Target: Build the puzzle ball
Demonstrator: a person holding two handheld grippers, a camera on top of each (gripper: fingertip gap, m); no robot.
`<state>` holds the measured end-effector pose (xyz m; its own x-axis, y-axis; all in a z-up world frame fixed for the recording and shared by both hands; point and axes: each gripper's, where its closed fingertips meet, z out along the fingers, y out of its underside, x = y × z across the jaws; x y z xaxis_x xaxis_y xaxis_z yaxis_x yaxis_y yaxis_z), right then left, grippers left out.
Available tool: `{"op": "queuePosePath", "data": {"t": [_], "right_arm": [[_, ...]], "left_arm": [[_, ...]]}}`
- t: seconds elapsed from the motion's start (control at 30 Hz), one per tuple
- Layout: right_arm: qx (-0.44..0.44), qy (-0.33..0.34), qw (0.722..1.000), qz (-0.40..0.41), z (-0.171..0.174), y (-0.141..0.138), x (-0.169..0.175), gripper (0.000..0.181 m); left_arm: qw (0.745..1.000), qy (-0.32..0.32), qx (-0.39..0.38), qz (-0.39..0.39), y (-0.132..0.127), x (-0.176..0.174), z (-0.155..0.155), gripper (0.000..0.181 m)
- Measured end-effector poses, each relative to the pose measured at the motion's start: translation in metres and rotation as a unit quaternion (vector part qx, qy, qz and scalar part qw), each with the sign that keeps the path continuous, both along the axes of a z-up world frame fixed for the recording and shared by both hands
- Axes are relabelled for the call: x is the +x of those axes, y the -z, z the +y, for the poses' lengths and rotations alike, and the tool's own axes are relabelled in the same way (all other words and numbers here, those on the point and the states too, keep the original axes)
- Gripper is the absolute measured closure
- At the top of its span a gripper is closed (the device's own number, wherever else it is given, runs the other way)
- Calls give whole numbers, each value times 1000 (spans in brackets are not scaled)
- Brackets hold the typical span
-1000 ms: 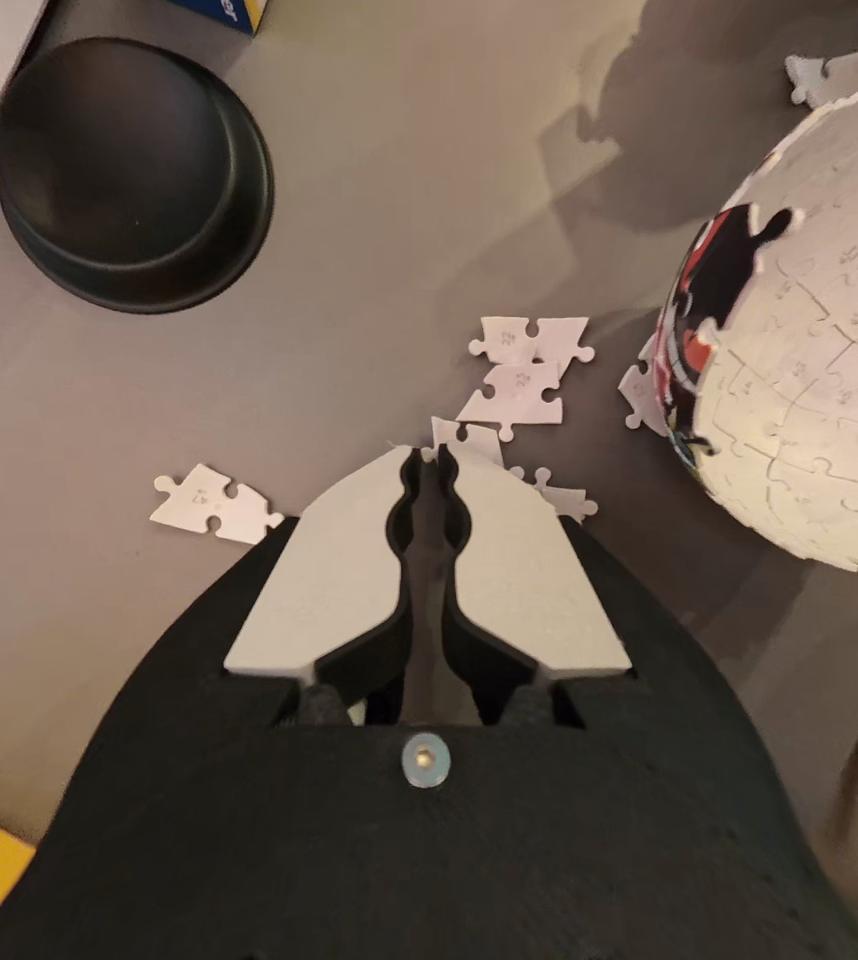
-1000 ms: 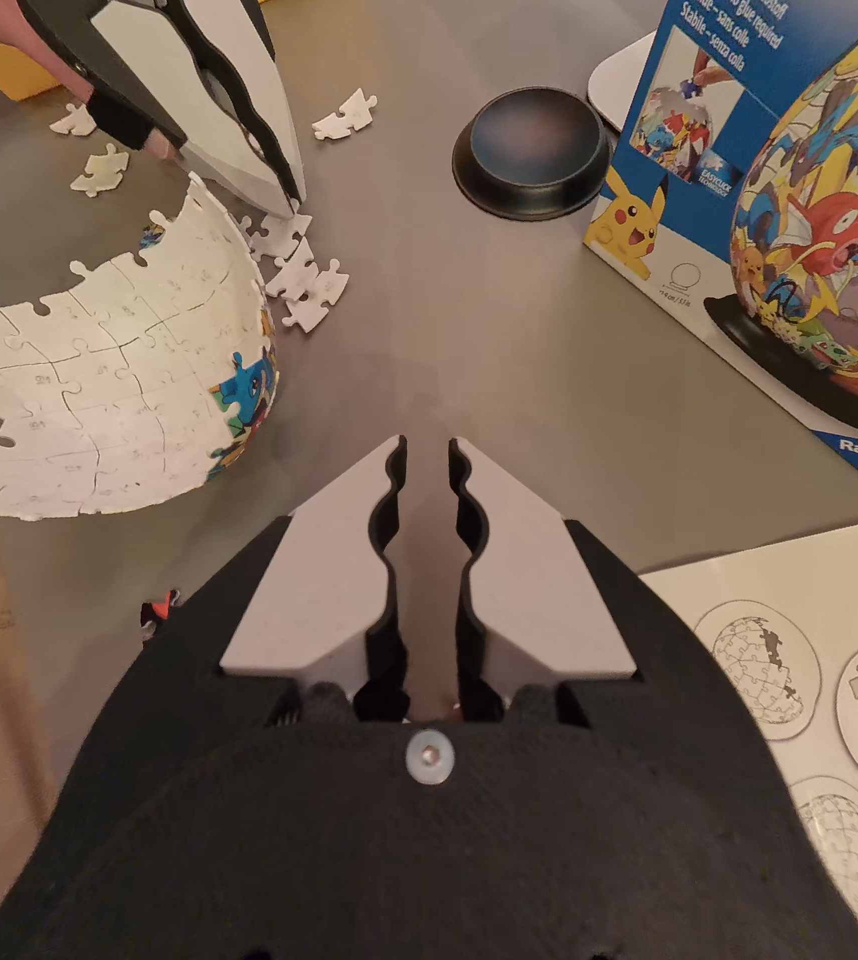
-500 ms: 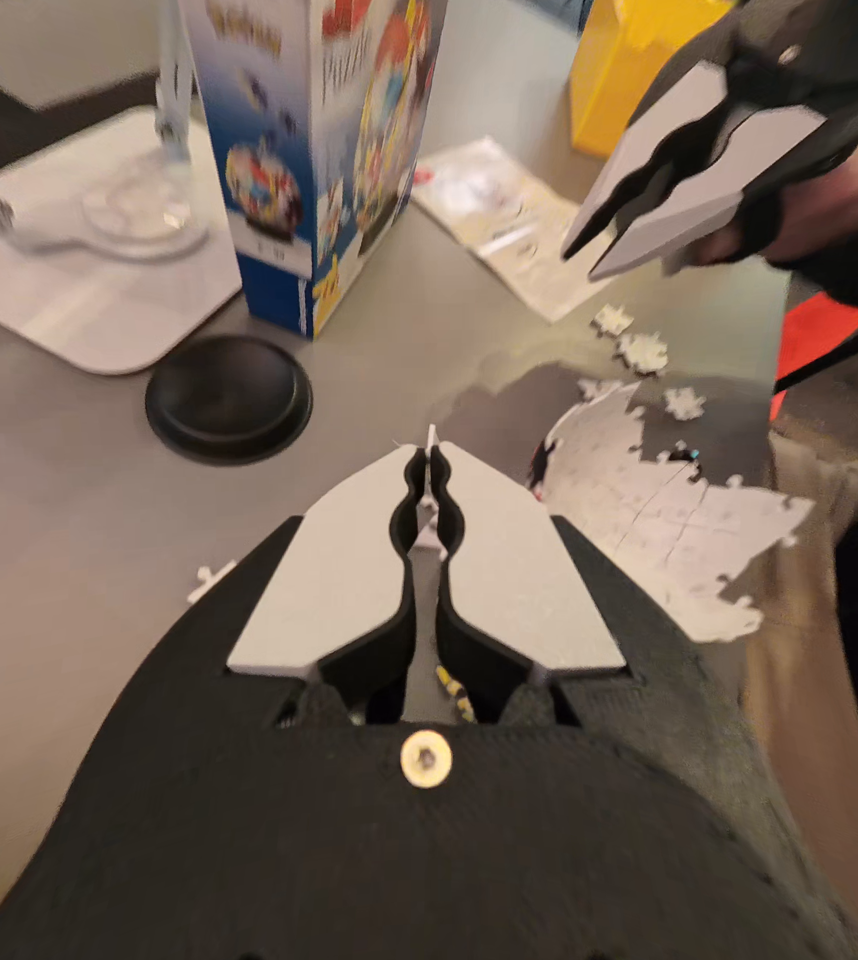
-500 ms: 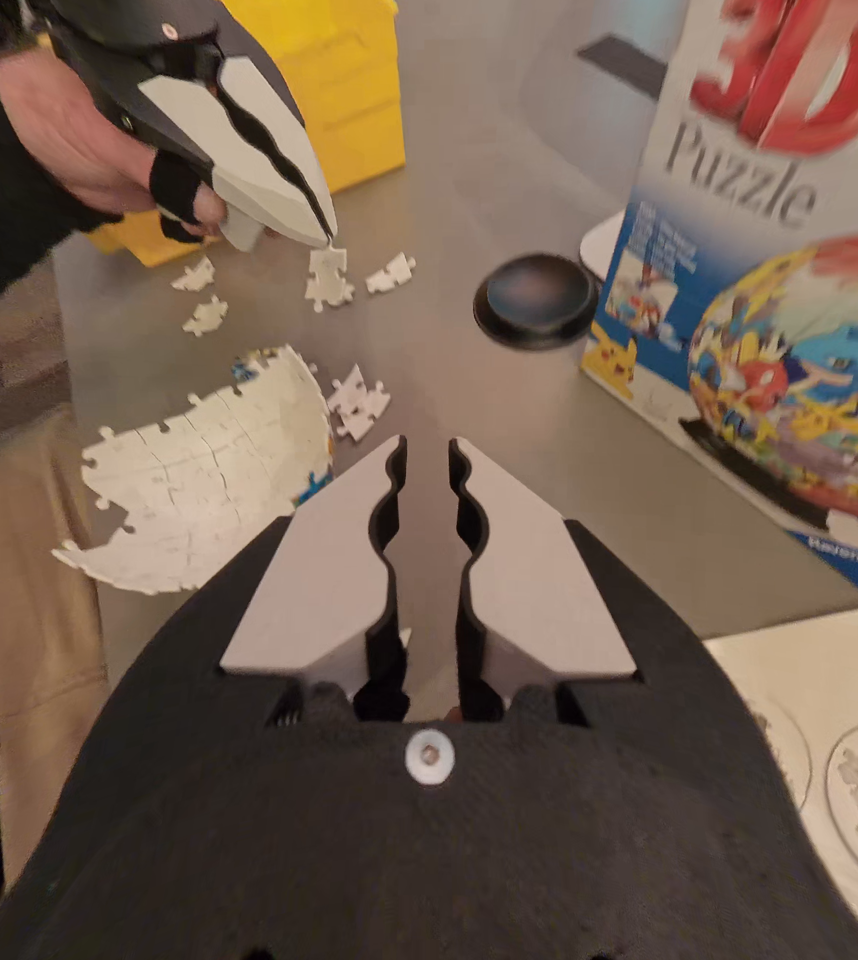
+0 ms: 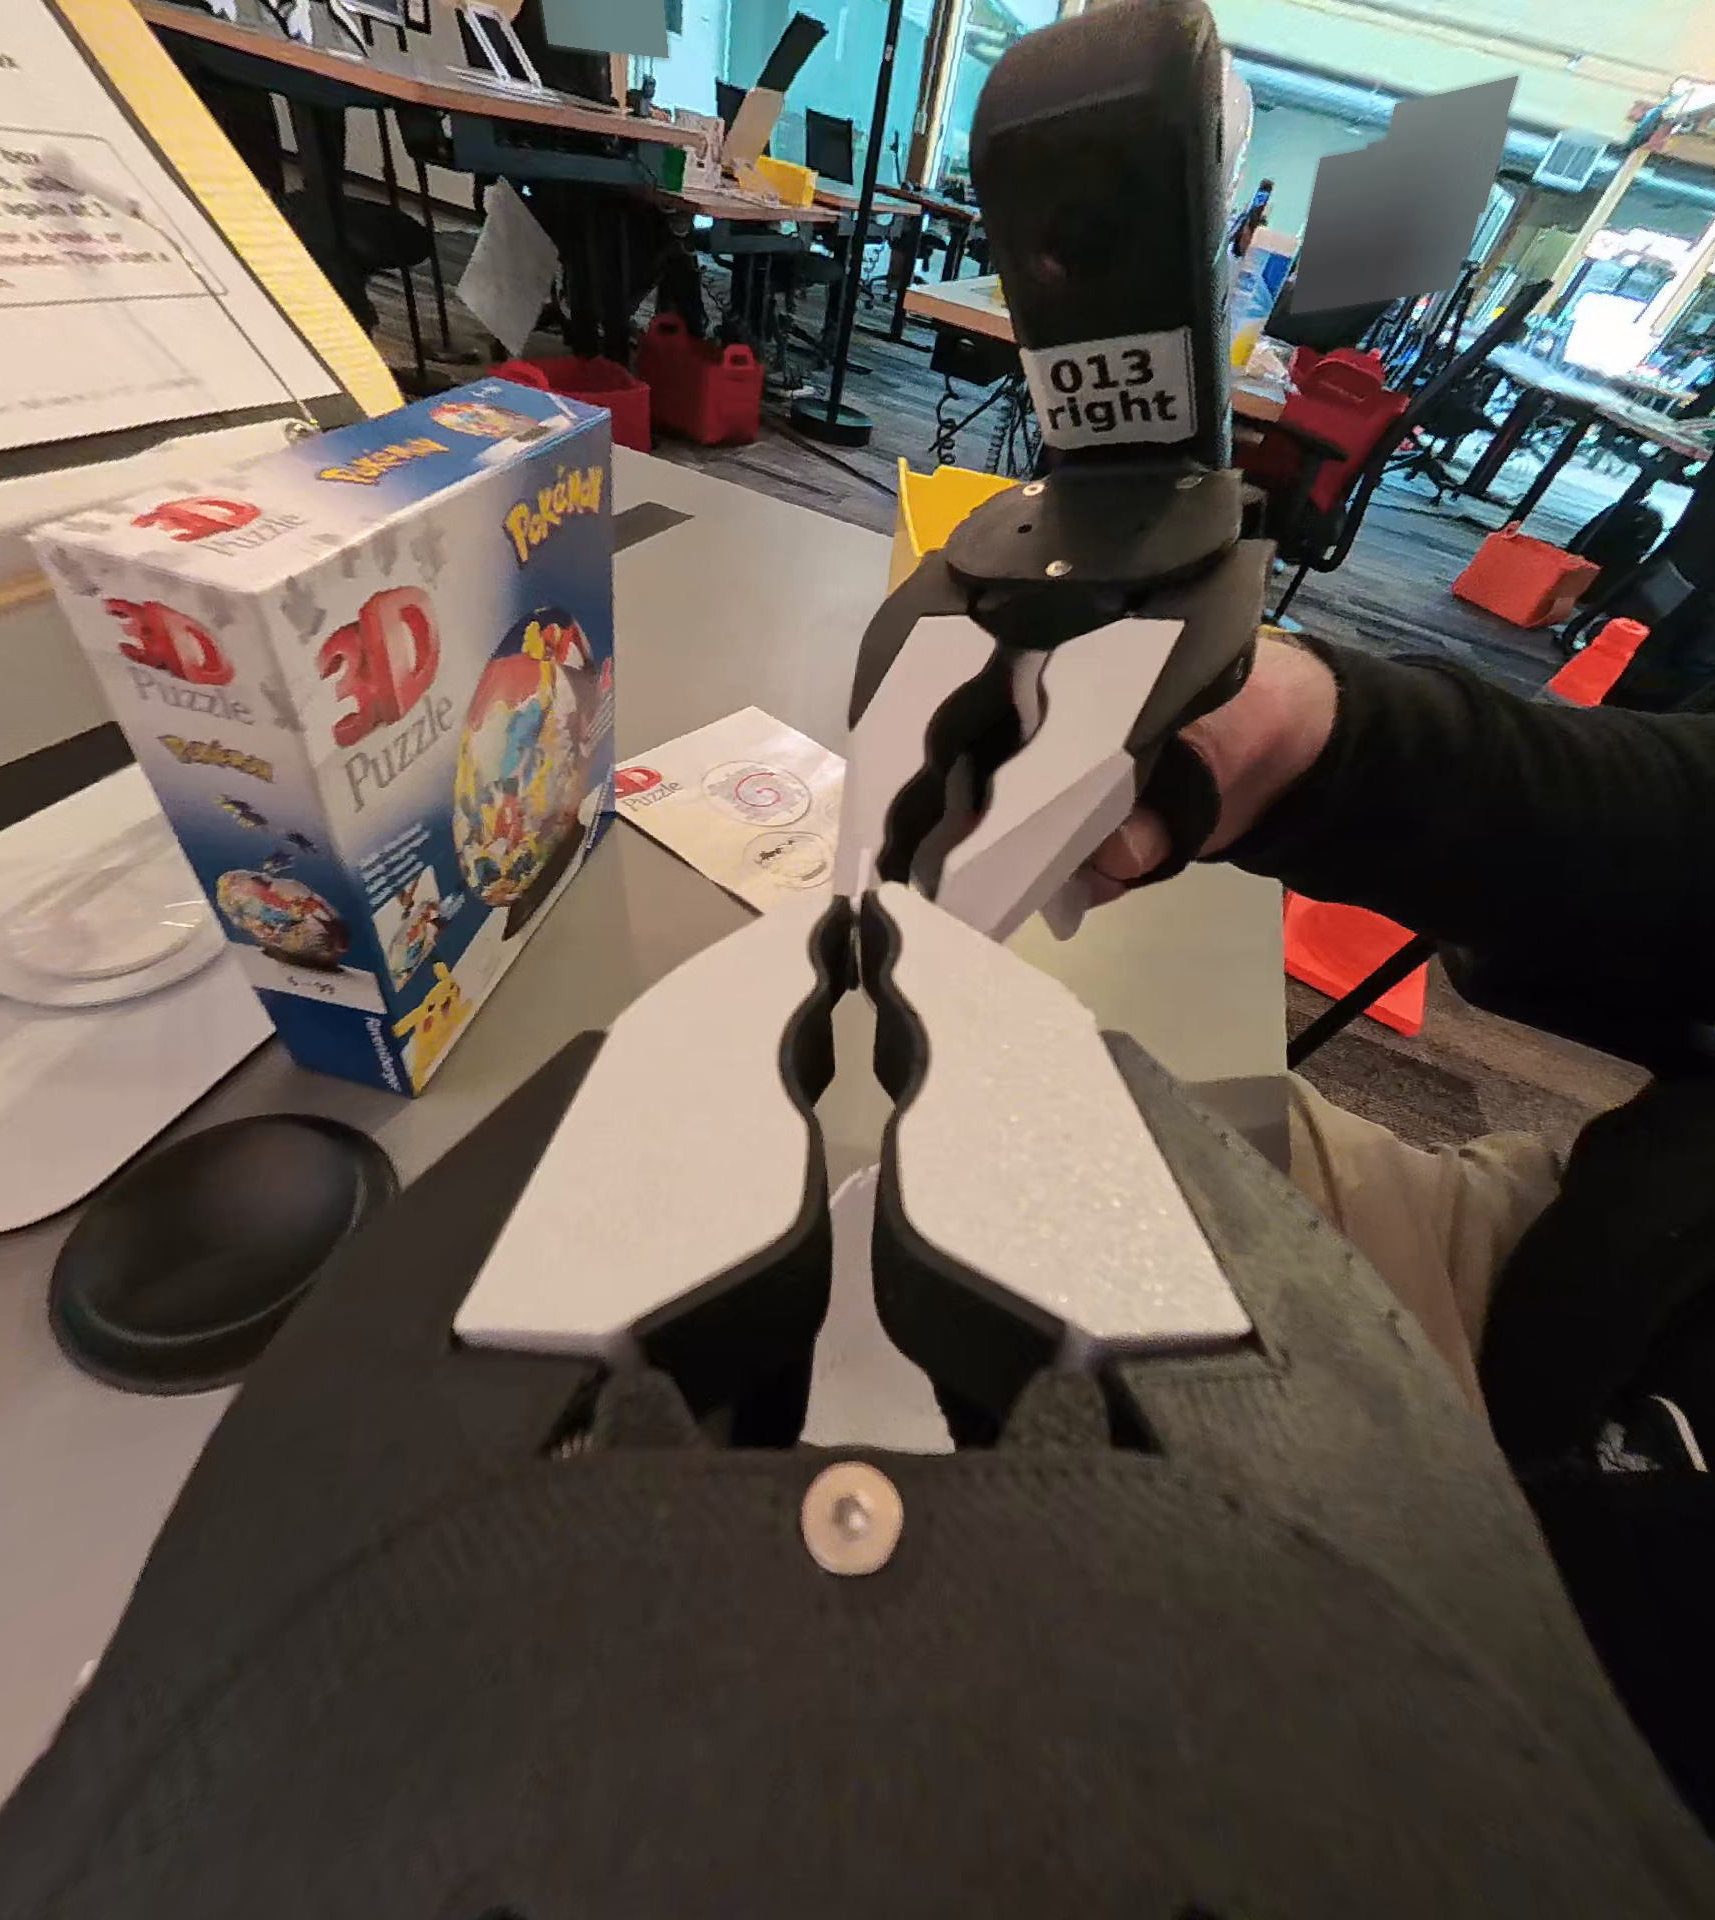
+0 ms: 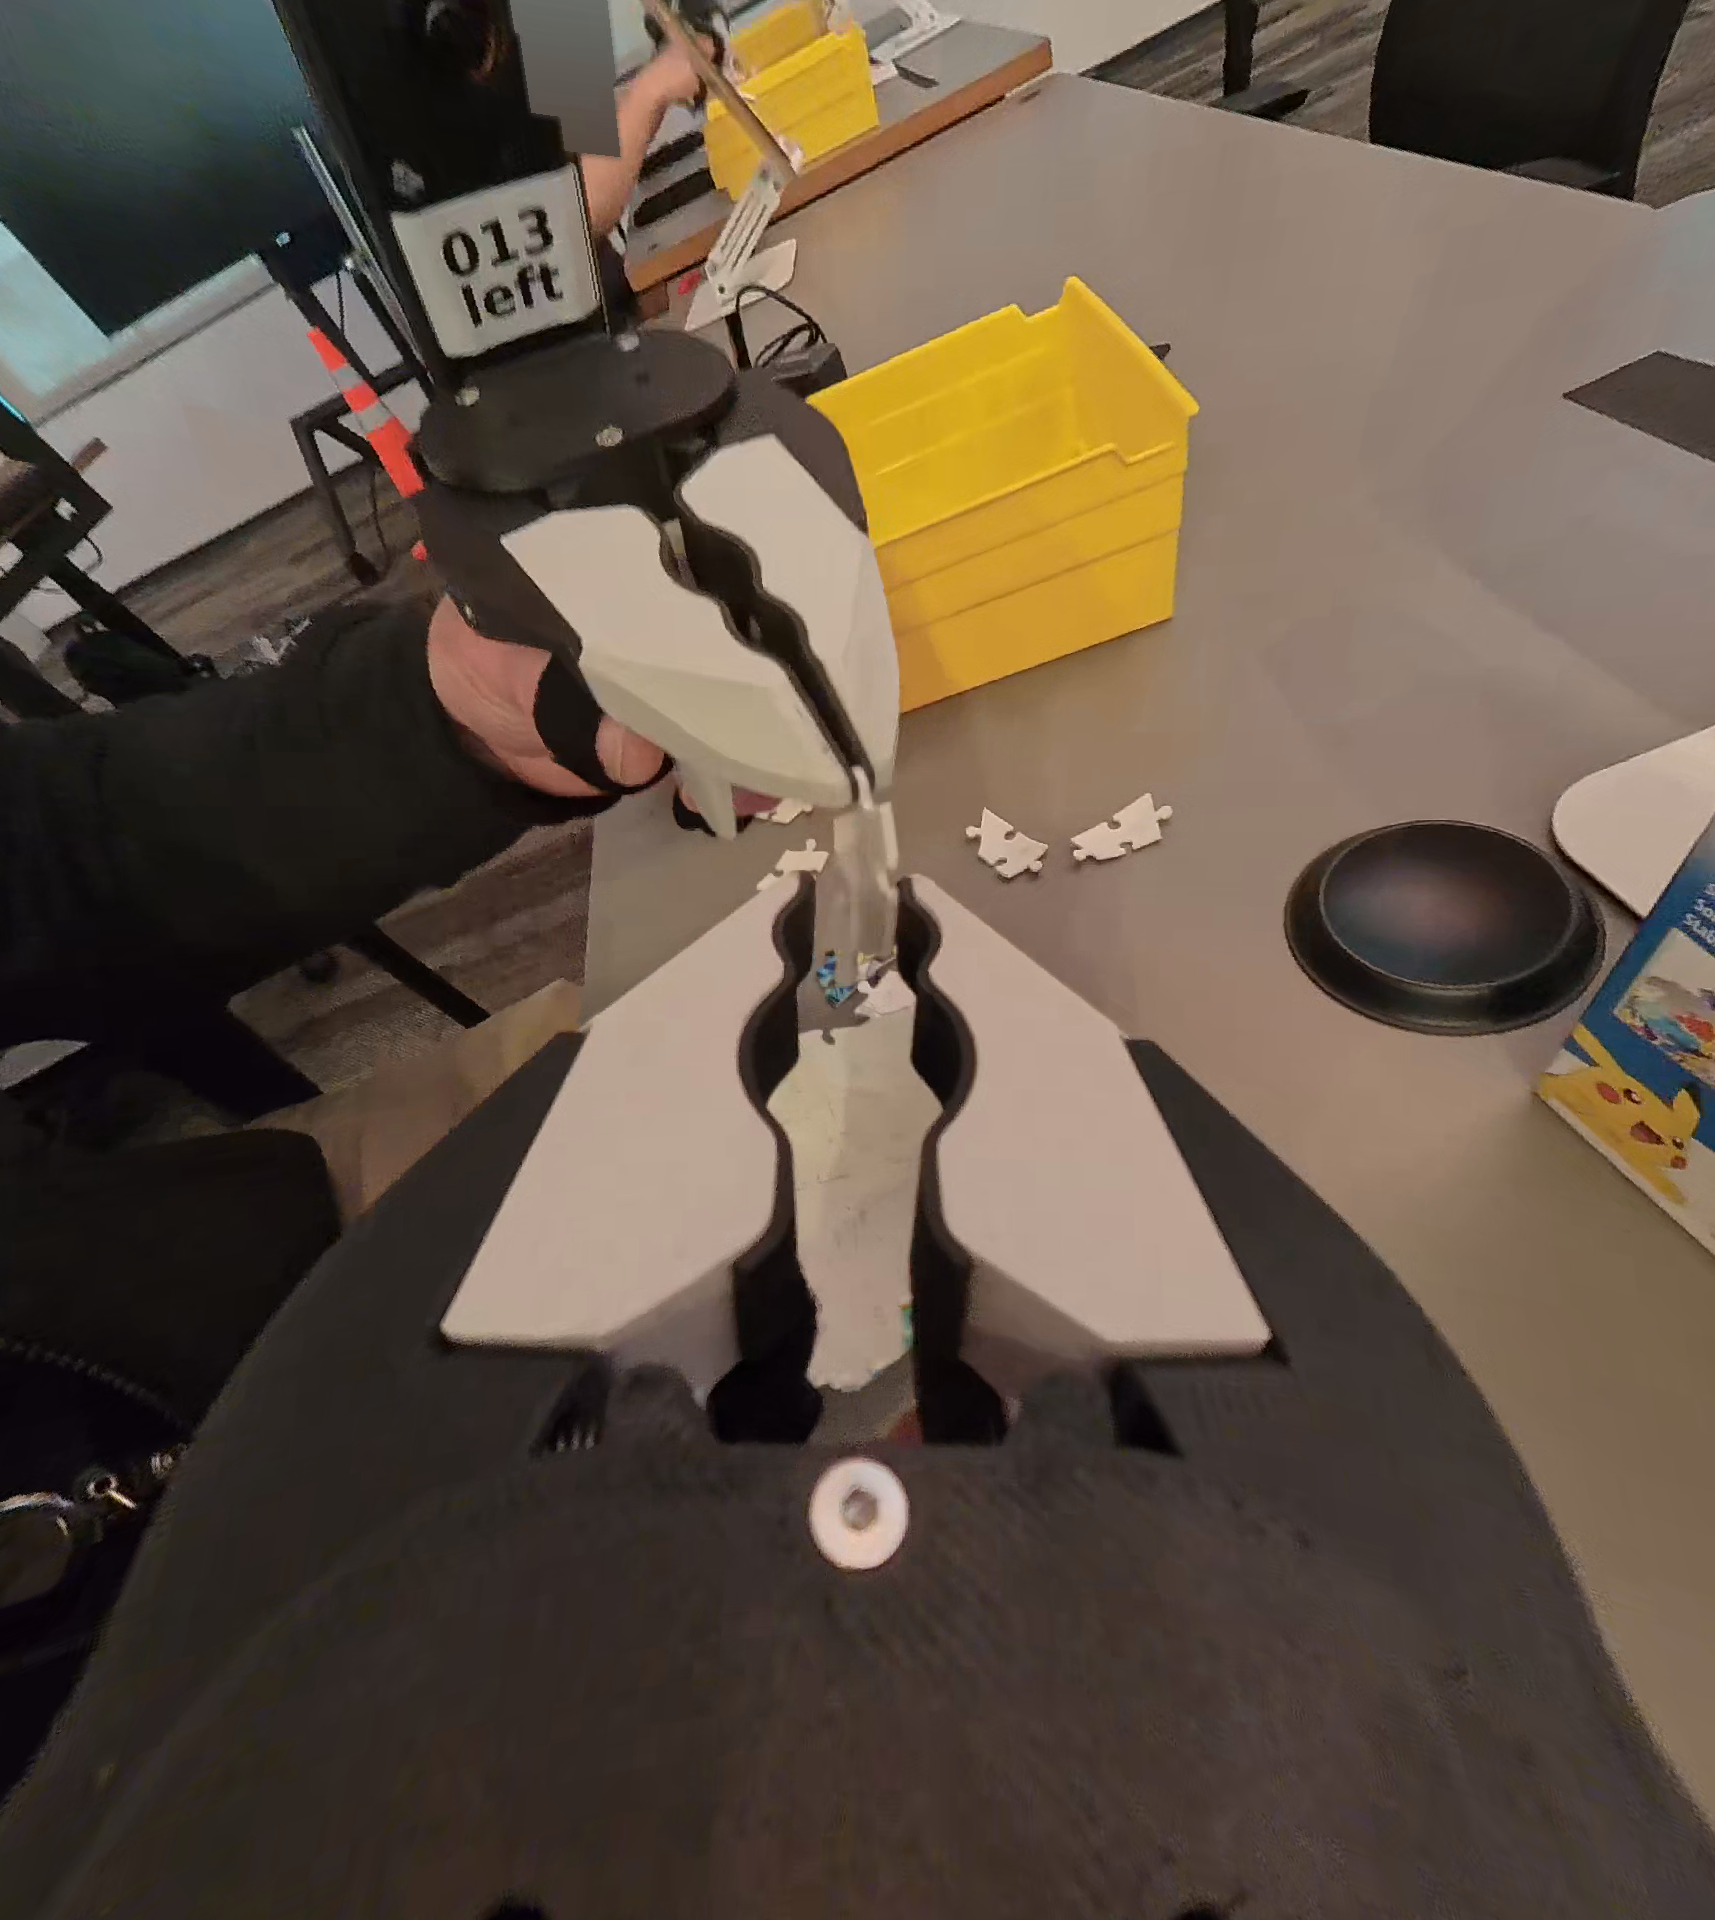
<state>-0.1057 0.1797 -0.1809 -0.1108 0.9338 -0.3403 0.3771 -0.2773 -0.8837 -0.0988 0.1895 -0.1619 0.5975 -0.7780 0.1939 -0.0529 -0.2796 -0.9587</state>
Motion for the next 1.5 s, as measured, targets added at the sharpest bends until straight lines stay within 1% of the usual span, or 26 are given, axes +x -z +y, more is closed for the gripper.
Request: {"op": "queuePosePath", "data": {"t": [0.13, 0.3, 0.43, 0.5, 0.57, 0.63, 0.67, 0.73, 0.8, 0.83, 0.9, 1.0, 1.07, 1.23, 1.37, 1.5], "right_arm": [[-13, -2, 1000, 14, -1, -3, 5, 180], [-10, -8, 1000, 16, -3, -3, 7, 181], [3, -19, 1000, 1, -6, 3, 9, 181], [5, -16, 1000, -4, -5, 5, 12, 181], [5, -4, 1000, -11, 2, 8, 19, 181], [-4, 7, 1000, -14, 8, 10, 28, 181], [-6, 15, 1000, -19, 11, 12, 33, 181], [-7, 30, 999, -33, 16, 19, 44, 181], [-12, 48, 998, -38, 21, 22, 53, 181], [-18, 54, 998, -37, 22, 23, 56, 181], [-24, 62, 997, -41, 19, 27, 61, 181], [-31, 72, 995, -60, 11, 40, 67, 181], [-38, 74, 994, -70, 4, 47, 71, 181], [-66, 87, 991, -81, -5, 59, 79, 181], [-78, 92, 988, -96, -10, 70, 86, 181], [-83, 98, 987, -100, -8, 75, 88, 181]], "left_arm": [[1000, 6, 3, -18, -2, 4, -2, 179], [999, 22, 8, -29, -1, 5, -6, 179], [999, 44, 1, -10, 4, 6, -11, 179], [999, 49, 6, 17, 8, 4, -12, 176], [998, 47, 7, 45, 15, -2, -11, 165], [998, 36, 2, 57, 22, -11, -8, 158], [997, 28, -3, 75, 29, -16, -5, 156], [994, 35, -28, 104, 46, -22, -7, 142], [989, 35, -56, 133, 66, -27, -6, 138], [987, 33, -58, 149, 74, -29, -6, 137], [984, 40, -73, 161, 89, -28, -7, 138], [972, 51, -104, 207, 118, -30, -12, 139], [968, 60, -120, 212, 128, -28, -16, 140], [963, 73, -143, 215, 140, -25, -28, 153], [964, 60, -157, 206, 138, -29, -34, 158], [964, 49, -163, 203, 134, -29, -36, 161]]}}
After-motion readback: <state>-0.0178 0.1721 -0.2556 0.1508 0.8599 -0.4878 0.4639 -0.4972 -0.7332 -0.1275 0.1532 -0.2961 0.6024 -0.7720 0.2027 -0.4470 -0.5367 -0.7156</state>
